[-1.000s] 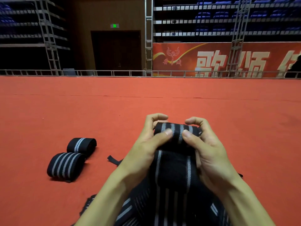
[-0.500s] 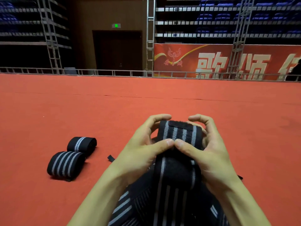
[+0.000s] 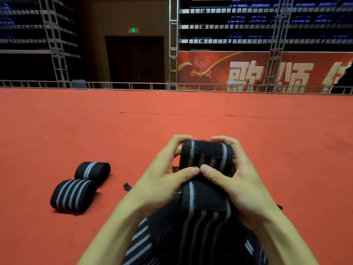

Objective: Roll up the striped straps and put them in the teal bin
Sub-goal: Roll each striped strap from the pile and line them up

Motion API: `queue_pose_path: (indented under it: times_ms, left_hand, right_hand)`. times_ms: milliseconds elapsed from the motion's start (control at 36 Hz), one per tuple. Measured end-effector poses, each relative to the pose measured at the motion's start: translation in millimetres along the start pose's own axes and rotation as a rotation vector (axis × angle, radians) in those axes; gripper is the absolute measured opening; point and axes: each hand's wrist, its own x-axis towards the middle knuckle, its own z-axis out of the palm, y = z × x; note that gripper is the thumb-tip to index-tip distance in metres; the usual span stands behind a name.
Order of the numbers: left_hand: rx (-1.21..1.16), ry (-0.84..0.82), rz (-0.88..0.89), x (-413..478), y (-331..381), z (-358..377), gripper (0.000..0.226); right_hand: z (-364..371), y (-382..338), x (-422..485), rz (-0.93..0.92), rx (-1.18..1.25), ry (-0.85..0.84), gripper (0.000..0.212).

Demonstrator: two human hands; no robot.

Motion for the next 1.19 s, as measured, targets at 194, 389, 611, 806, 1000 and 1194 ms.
queue_pose_path:
  times_ms: [194,389,611,806,1000,1194]
  left_hand:
    - [0.231,0.101,0.154,1,3,4,0.053]
    - [0.142,0.070,0.103,0,2,3,0.047]
    - [-0.082,0.056,-0.163,3,-11,14,0.052]
    - [0.098,0.078,-0.173,1,-14,19,0.068]
    - [0.106,-0.062,-0.238,-2,-8,6,0.055]
    - [0.087,-0.057,-0.235,-2,-7,-1,0.043]
  right_hand:
    - [1,-1,1,0.362,0.404,-0.105,0.071]
    - [5,-5,2,0.264,0.427,-0.010,0.050]
    - [2,0,3,0.186,0.233,0.006,0.036]
    - [1,1,1,0.104,0.229,-0.028,0.047]
    - [0,3,0,0.050,0.079,-0.040,0.047]
    - [0,6,0,0.036,-0.009,-0.077,0.061]
